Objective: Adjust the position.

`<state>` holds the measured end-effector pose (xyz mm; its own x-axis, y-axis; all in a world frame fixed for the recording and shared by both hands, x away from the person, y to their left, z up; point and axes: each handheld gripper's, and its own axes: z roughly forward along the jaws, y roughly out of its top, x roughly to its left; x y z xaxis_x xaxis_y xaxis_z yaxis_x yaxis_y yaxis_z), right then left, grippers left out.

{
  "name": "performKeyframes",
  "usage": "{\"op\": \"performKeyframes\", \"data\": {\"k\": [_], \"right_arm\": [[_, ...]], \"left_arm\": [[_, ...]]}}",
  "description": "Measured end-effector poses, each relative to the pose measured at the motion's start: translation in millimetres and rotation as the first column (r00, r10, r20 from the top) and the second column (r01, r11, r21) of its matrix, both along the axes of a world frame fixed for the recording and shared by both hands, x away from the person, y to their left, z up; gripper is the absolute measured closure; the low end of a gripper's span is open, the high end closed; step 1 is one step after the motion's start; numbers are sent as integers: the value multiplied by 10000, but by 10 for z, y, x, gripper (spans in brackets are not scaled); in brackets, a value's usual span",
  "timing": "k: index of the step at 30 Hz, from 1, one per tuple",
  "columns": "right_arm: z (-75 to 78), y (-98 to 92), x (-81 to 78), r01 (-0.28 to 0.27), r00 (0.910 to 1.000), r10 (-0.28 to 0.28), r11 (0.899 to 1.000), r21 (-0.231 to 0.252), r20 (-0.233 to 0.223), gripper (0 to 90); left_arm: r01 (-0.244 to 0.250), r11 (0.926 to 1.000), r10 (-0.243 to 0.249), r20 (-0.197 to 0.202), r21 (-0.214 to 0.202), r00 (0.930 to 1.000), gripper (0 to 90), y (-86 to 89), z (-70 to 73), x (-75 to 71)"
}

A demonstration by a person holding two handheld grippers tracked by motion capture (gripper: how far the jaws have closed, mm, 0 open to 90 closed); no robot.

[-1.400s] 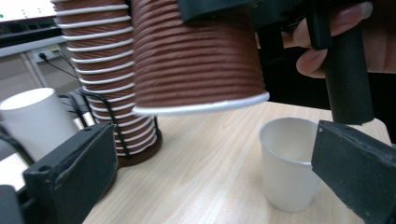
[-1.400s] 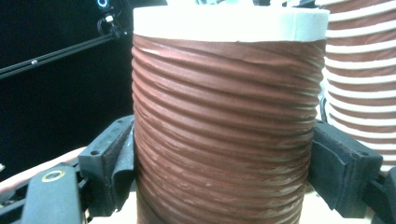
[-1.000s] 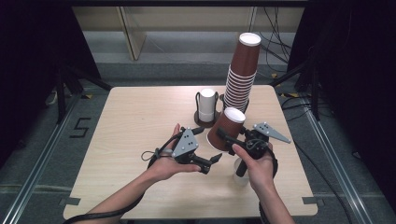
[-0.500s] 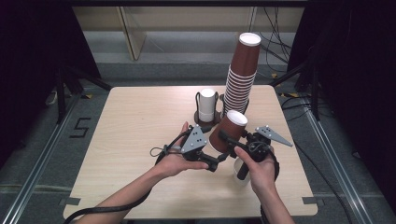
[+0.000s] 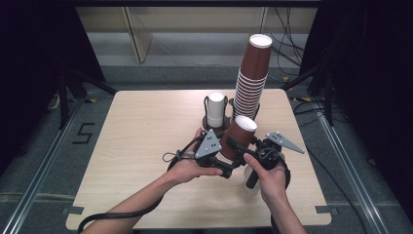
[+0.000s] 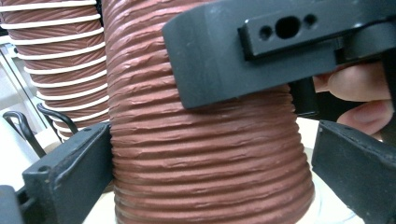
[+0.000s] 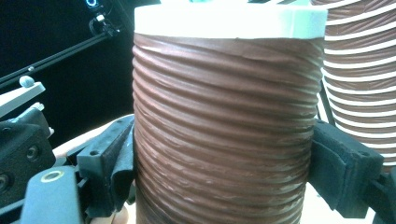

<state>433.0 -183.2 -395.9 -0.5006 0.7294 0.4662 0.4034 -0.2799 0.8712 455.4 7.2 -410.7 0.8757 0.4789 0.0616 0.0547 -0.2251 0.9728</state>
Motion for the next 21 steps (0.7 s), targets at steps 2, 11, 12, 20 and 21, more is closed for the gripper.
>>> {"op": "performKeyframes", "data": {"k": [2, 11, 12, 20, 21], "right_arm": [[-4, -5, 2, 8, 10000, -8, 10000, -10, 17, 181], [3, 24, -5, -104, 9999, 104, 9999, 28, 108, 180], [0, 23, -2, -112, 9999, 112, 9999, 26, 125, 178], [12, 63, 13, -357, 9994, 357, 9994, 49, -6, 147], [14, 65, 22, -316, 9995, 317, 9995, -91, 83, 142]], "left_arm": [[-19, 10000, 19, -49, -65, 10000, 0, -1, -4, 11], [-97, 9999, 96, -140, -58, 9999, 55, 19, -29, 36], [-86, 10000, 86, -126, -29, 9999, 62, 26, -30, 36], [-154, 9998, 153, 60, 102, 9999, 114, 85, -20, 23], [-144, 9998, 143, 100, 137, 9998, 121, 95, -19, 21]]}}
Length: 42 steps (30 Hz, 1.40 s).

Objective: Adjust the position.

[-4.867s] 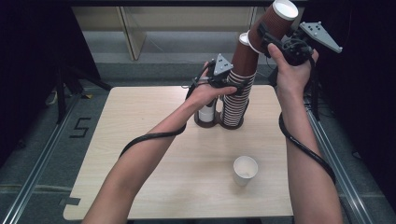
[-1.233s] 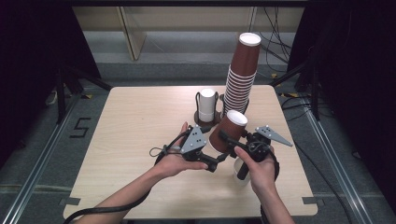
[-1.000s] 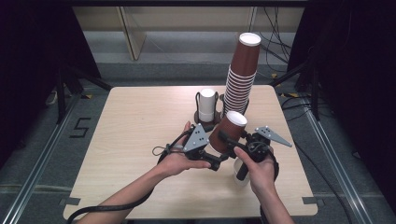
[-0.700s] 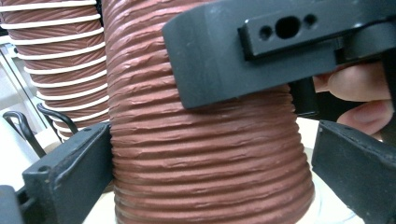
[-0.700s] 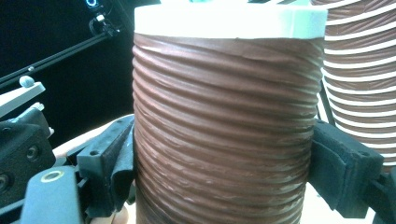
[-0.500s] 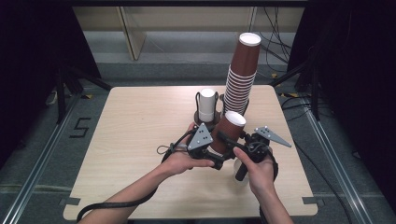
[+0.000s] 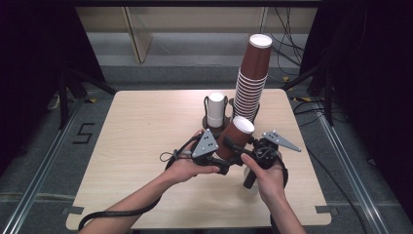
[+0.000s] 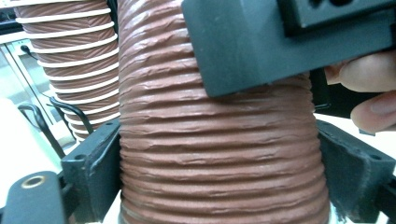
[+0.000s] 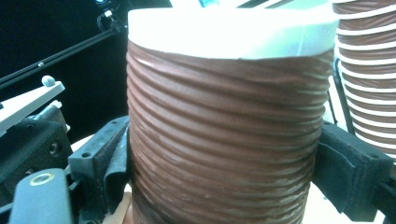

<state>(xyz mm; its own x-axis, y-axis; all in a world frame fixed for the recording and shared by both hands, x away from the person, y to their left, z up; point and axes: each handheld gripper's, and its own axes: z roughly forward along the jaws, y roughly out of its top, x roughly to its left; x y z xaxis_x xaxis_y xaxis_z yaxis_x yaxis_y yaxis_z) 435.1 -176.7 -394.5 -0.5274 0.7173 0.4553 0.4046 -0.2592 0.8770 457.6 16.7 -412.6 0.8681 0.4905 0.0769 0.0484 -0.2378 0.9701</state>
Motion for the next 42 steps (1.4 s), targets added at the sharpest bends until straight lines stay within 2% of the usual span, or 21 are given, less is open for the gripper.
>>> {"op": "performKeyframes", "data": {"k": [4, 5, 8, 12, 16, 19, 20, 22, 23, 24, 25, 29, 33, 35, 38, 39, 41, 42], "right_arm": [[8, 32, 6, -190, 9997, 191, 9998, 30, -164, 124], [10, 28, 12, -189, 9998, 189, 9997, -139, -40, 115], [13, 46, 17, -416, 9989, 414, 9990, -131, -213, 60], [21, 49, 23, -529, 9982, 518, 9979, -364, -296, 5], [18, 49, 28, -624, 9978, 611, 9965, -562, -240, 4], [25, 65, 22, -727, 9970, 713, 9961, -491, -300, 4], [25, 61, 26, -777, 9969, 770, 9950, -629, -143, 3], [26, 72, 23, -915, 9958, 907, 9935, -677, -149, 4], [32, 84, 12, -994, 9947, 978, 9933, -584, -306, 4], [22, 83, 23, -1048, 9944, 1036, 9915, -767, -193, 4], [31, 94, 13, -1143, 9932, 1126, 9910, -691, -282, 4], [39, 115, 14, -1350, 9908, 1344, 9886, -667, -128, 4], [27, 112, 18, -1415, 9899, 1408, 9872, -733, -157, 4], [24, 113, 6, -1402, 9899, 1385, 9882, -615, -317, 4], [17, 109, -6, -1576, 9875, 1568, 9848, -729, -158, 4], [15, 114, -14, -1601, 9870, 1584, 9845, -710, -283, 3], [-3, 103, -18, -1744, 9847, 1738, 9800, -954, -152, 4], [-8, 107, -26, -1815, 9833, 1797, 9791, -919, -276, 4]], "left_arm": [[19, 10000, -20, 14, 93, 10000, 136, 34, -3, -8], [31, 9999, -32, 41, 137, 10000, 138, 46, -5, -9], [27, 9997, -28, 48, 261, 10000, 140, 68, -19, -11], [28, 9990, -34, 140, 447, 9999, 140, 118, -18, -18], [8, 9983, -21, 228, 587, 9997, 140, 183, 4, -23], [-31, 9977, 11, 288, 672, 9996, 140, 230, 16, -31], [-16, 9973, -8, 328, 741, 9995, 140, 244, 21, -32], [-25, 9965, -6, 370, 839, 9993, 141, 282, 28, -35], [-27, 9963, -7, 399, 855, 9992, 141, 302, 27, -37], [-46, 9960, 10, 404, 891, 9992, 141, 319, 28, -40], [-28, 9959, -6, 378, 907, 9993, 141, 333, 30, -44], [-69, 9951, 25, 441, 989, 9990, 142, 375, 32, -60], [-114, 9943, 58, 529, 1063, 9986, 143, 395, 41, -59], [-121, 9936, 57, 571, 1123, 9984, 144, 404, 44, -57], [-110, 9922, 40, 564, 1243, 9984, 144, 414, 37, -58], [-96, 9909, 13, 611, 1343, 9981, 144, 421, 33, -58], [-108, 9892, 12, 656, 1465, 9978, 144, 437, 27, -57], [-119, 9884, 21, 653, 1512, 9979, 144, 447, 23, -59]]}}
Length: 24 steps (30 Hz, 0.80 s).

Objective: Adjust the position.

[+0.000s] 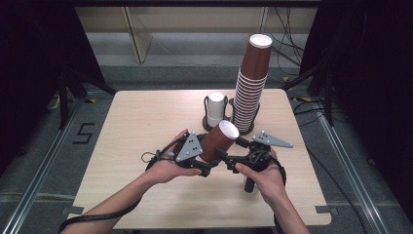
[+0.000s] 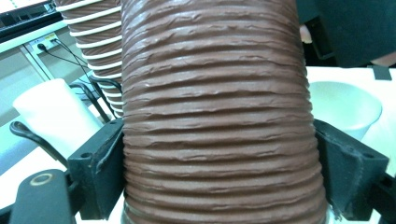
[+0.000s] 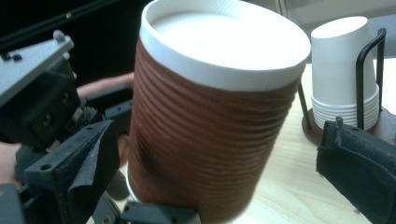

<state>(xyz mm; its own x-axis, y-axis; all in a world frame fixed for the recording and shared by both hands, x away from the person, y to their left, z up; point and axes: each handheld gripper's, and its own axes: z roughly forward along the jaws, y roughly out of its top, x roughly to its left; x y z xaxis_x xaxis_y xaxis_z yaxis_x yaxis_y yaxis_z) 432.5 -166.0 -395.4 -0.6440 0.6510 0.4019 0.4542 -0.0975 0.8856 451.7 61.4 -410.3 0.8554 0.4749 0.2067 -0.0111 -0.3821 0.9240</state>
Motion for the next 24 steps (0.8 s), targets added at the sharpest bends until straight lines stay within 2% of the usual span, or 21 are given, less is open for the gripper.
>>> {"op": "performKeyframes", "data": {"k": [5, 6, 8, 10, 11, 14, 15, 16, 17, 18, 20, 21, 22, 23, 24], "right_arm": [[-23, 7, -16, -409, 9988, 427, 9969, -678, 250, 4], [-20, 8, -23, -420, 9986, 449, 9947, -937, 292, 4], [-23, 20, -35, -560, 9980, 590, 9917, -1160, 229, 4], [-30, 26, -23, -748, 9943, 859, 9840, -1617, 629, 4], [-31, 42, -37, -850, 9945, 935, 9837, -1584, 471, 4], [-33, 53, -37, -1212, 9882, 1397, 9641, -2363, 631, 5], [-29, 57, -48, -1270, 9882, 1443, 9598, -2504, 520, 5], [-30, 60, -55, -1343, 9864, 1552, 9510, -2786, 544, 5], [-34, 67, -56, -1439, 9847, 1656, 9479, -2844, 535, 6], [-32, 69, -61, -1421, 9838, 1690, 9383, -3154, 594, 7], [-45, 93, -69, -1584, 9806, 1874, 9299, -3321, 570, 9], [-43, 89, -65, -1733, 9761, 2081, 9196, -3527, 629, 12], [-51, 106, -83, -1702, 9777, 2026, 9176, -3593, 543, 15], [-57, 111, -78, -1827, 9731, 2213, 9098, -3727, 633, 17], [-68, 123, -86, -1949, 9712, 2320, 9035, -3818, 533, 20]], "left_arm": [[-5, 9991, 5, -4, 434, 10000, 143, 86, -19, 3], [-15, 9988, 16, -4, 490, 10000, 143, 104, -20, 4], [-1, 9983, 1, -4, 587, 10000, 143, 133, -24, 3], [36, 9970, -38, 31, 773, 10000, 143, 161, -29, -1], [79, 9958, -86, 67, 915, 9999, 143, 183, -31, -6], [154, 9929, -168, 105, 1182, 9998, 143, 239, -31, -20], [154, 9917, -168, 101, 1276, 9998, 143, 266, -31, -25], [165, 9908, -179, 93, 1343, 9998, 142, 283, -32, -28], [180, 9892, -195, 91, 1452, 9998, 142, 308, -38, -34], [198, 9875, -216, 93, 1564, 9997, 142, 325, -40, -38], [280, 9825, -302, 90, 1842, 9995, 142, 368, -46, -50], [365, 9788, -377, 25, 2013, 9993, 142, 394, -47, -57], [341, 9785, -371, 105, 2033, 9993, 142, 405, -55, -62], [440, 9721, -477, 102, 2303, 9988, 142, 433, -52, -68], [472, 9725, -499, 60, 2280, 9987, 142, 442, -59, -76]]}}
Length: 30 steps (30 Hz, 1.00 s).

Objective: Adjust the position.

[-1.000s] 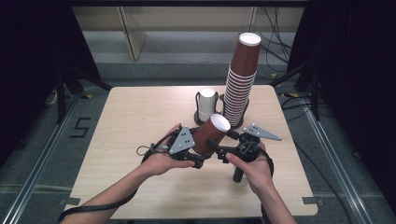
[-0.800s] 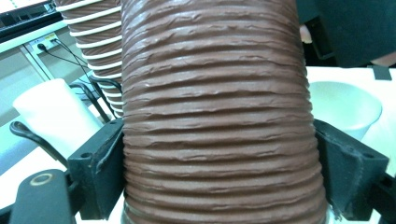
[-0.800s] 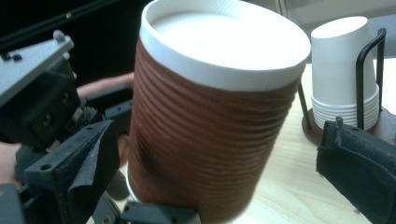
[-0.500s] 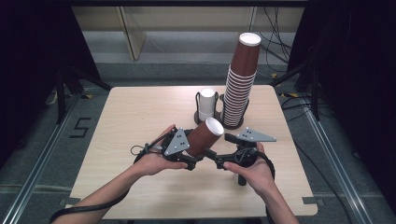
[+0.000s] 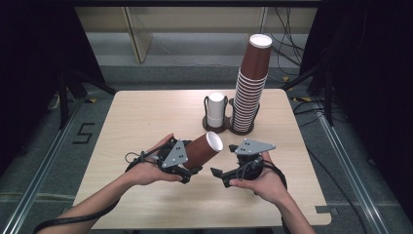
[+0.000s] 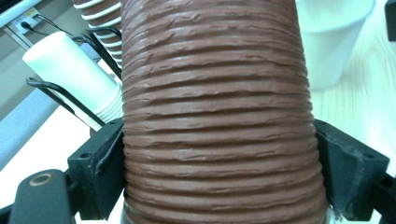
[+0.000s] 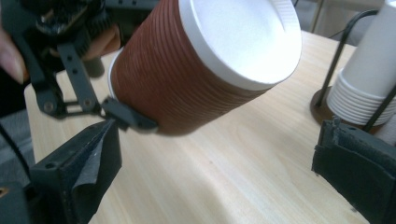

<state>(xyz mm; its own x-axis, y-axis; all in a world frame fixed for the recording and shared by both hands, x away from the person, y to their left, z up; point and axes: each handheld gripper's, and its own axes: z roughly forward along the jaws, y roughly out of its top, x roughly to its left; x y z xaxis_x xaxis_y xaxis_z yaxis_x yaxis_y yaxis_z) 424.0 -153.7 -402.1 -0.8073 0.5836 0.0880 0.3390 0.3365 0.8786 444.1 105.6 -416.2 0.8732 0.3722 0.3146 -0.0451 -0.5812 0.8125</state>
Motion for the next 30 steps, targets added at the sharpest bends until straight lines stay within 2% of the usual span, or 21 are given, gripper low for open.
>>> {"op": "performKeyframes", "data": {"k": [1, 2, 3, 4, 5, 6, 7, 8, 12, 13, 14, 16, 18, 19, 20, 21, 22, 23, 25, 28, 30], "right_arm": [[-12, 7, 13, -190, 9996, 193, 9997, -130, 226, 22], [-13, 13, -2, -205, 9997, 208, 9994, -274, 107, 25], [-25, 24, 2, -249, 9993, 257, 9992, -311, 278, 28], [-22, 24, 2, -467, 9986, 480, 9976, -515, 236, 30], [-24, 28, -11, -383, 9991, 394, 9975, -592, 177, 31], [-28, 32, -2, -593, 9970, 633, 9946, -850, 444, 35], [-35, 40, -6, -601, 9967, 646, 9944, -871, 499, 38], [-33, 40, -15, -723, 9964, 763, 9922, -1016, 360, 38], [-52, 55, -35, -993, 9942, 1041, 9857, -1360, 285, 42], [-59, 60, -31, -1100, 9919, 1179, 9831, -1466, 464, 44], [-61, 66, -43, -1219, 9912, 1282, 9810, -1510, 329, 45], [-71, 74, -46, -1357, 9886, 1445, 9767, -1661, 421, 45], [-76, 77, -48, -1484, 9865, 1584, 9713, -1858, 405, 45], [-80, 82, -53, -1571, 9860, 1648, 9690, -1909, 250, 45], [-87, 88, -55, -1616, 9848, 1712, 9654, -2046, 299, 45], [-96, 97, -59, -1656, 9843, 1747, 9644, -2063, 267, 45], [-102, 103, -45, -1776, 9804, 1923, 9565, -2314, 423, 45], [-103, 109, -47, -1881, 9791, 2010, 9527, -2388, 306, 45], [-109, 130, -70, -1844, 9814, 1919, 9507, -2495, 62, 45], [-108, 173, -62, -2176, 9707, 2373, 9350, -2801, 380, 45], [-109, 201, -71, -2237, 9697, 2423, 9318, -2858, 311, 46]], "left_arm": [[40, 9999, -40, 9, 119, 10000, 142, 14, 0, -7], [121, 9995, -120, -15, 292, 9999, 142, 30, 4, -11], [212, 9986, -213, 8, 486, 9998, 142, 46, 4, -16], [230, 9980, -232, 21, 581, 9997, 142, 53, 4, -22], [346, 9964, -348, 15, 772, 9994, 142, 63, 5, -30], [414, 9957, -416, 6, 832, 9991, 142, 67, 5, -34], [493, 9937, -490, -51, 1009, 9988, 142, 73, 12, -42], [543, 9929, -542, -35, 1062, 9985, 142, 74, 10, -46], [917, 9814, -898, -190, 1684, 9958, 142, 77, 3, -82], [1055, 9766, -1023, -268, 1874, 9944, 142, 77, -1, -87], [1072, 9753, -1052, -204, 1933, 9942, 141, 75, -13, -94], [1271, 9659, -1232, -312, 2254, 9919, 142, 72, -28, -104], [1367, 9600, -1337, -286, 2445, 9906, 141, 63, -52, -123], [1459, 9550, -1426, -314, 2583, 9893, 142, 58, -59, -131], [1539, 9505, -1501, -347, 2700, 9881, 142, 54, -61, -135], [1674, 9409, -1640, -365, 2945, 9858, 142, 45, -66, -147], [1738, 9372, -1696, -405, 3023, 9847, 142, 39, -67, -152], [1787, 9333, -1741, -428, 3116, 9838, 142, 34, -68, -158], [1955, 9210, -1897, -503, 3368, 9805, 142, 17, -76, -174], [2212, 9009, -2151, -584, 3735, 9748, 142, -9, -92, -195], [2373, 8887, -2289, -688, 3923, 9710, 142, -31, -100, -210]]}}
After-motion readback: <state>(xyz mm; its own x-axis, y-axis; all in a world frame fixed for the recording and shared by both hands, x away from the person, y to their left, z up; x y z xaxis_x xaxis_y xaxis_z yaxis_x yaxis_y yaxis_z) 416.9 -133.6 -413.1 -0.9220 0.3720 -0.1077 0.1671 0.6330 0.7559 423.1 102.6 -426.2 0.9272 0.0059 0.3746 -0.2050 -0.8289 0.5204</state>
